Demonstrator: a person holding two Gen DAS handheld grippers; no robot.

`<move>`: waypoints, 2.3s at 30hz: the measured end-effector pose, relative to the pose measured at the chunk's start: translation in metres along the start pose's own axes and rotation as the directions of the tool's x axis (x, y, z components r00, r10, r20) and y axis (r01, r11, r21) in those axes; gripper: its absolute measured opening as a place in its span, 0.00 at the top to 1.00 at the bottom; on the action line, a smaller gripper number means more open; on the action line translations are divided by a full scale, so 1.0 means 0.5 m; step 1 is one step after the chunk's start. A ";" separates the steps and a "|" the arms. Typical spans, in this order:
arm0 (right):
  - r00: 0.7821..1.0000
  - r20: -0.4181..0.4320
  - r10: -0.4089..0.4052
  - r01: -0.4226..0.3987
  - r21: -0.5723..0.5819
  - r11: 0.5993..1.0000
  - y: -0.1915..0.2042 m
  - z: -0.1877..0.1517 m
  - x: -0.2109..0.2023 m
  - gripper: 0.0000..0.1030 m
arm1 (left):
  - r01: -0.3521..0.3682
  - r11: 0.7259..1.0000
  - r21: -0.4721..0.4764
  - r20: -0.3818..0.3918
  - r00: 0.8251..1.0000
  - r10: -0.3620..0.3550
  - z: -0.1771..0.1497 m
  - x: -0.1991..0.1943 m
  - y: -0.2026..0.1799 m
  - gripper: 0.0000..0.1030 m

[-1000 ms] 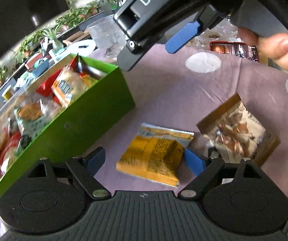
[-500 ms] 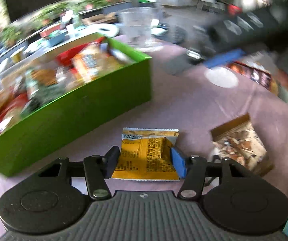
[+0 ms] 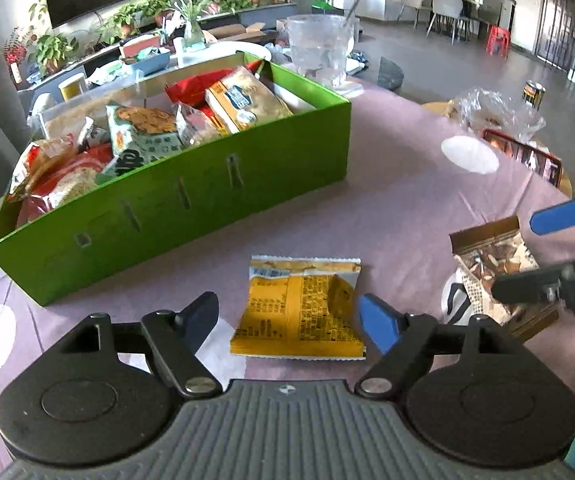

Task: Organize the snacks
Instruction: 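Grasp the yellow packet with the left tool while the right tool grasps the brown-and-white packet, then carry both packets into the green box and open both tools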

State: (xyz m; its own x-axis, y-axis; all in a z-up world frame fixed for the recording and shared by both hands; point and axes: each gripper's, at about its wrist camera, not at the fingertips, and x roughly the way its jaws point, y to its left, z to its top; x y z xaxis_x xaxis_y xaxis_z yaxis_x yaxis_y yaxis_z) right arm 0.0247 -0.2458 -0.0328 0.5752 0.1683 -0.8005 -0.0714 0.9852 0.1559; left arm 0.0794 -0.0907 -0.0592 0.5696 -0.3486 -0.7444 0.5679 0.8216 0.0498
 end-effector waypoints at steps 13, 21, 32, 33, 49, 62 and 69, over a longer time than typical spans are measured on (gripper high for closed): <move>1.000 0.000 0.019 -0.019 -0.056 0.998 0.035 0.001 0.048 0.22 | 0.013 0.995 -0.104 0.059 0.998 -0.007 -0.006 -0.028 0.037 0.56; 0.995 0.079 0.064 -0.060 -0.055 0.997 0.047 0.045 0.035 0.22 | -0.019 0.989 -0.148 0.108 0.994 0.035 -0.012 -0.080 0.062 0.56; 0.971 0.206 0.122 -0.101 -0.111 0.989 0.084 0.133 0.002 0.22 | -0.055 0.981 -0.186 0.199 0.976 0.092 0.021 -0.139 0.100 0.56; 0.969 0.213 0.127 -0.105 -0.111 0.988 0.086 0.142 0.001 0.22 | -0.060 0.980 -0.188 0.206 0.974 0.099 0.025 -0.143 0.104 0.56; 0.950 0.263 0.166 -0.148 -0.088 0.985 0.111 0.238 0.025 0.22 | -0.102 0.972 -0.212 0.261 0.952 0.157 0.098 -0.147 0.161 0.55; 0.946 0.281 0.164 -0.162 -0.030 0.986 0.105 0.316 0.060 0.22 | -0.119 0.965 -0.232 0.260 0.949 0.180 0.150 -0.112 0.206 0.55; 0.943 0.289 0.167 -0.169 -0.019 0.985 0.109 0.362 0.091 0.22 | -0.132 0.958 -0.255 0.252 0.948 0.197 0.178 -0.082 0.240 0.55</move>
State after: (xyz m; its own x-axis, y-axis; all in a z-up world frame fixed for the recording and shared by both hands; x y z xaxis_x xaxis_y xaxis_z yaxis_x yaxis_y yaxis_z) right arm 0.1946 -0.1903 0.0438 0.7656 0.3141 -0.5614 -0.1833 0.9430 0.2777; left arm 0.1769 -0.0180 0.0366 0.8012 -0.2817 -0.5280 0.3173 0.9480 -0.0244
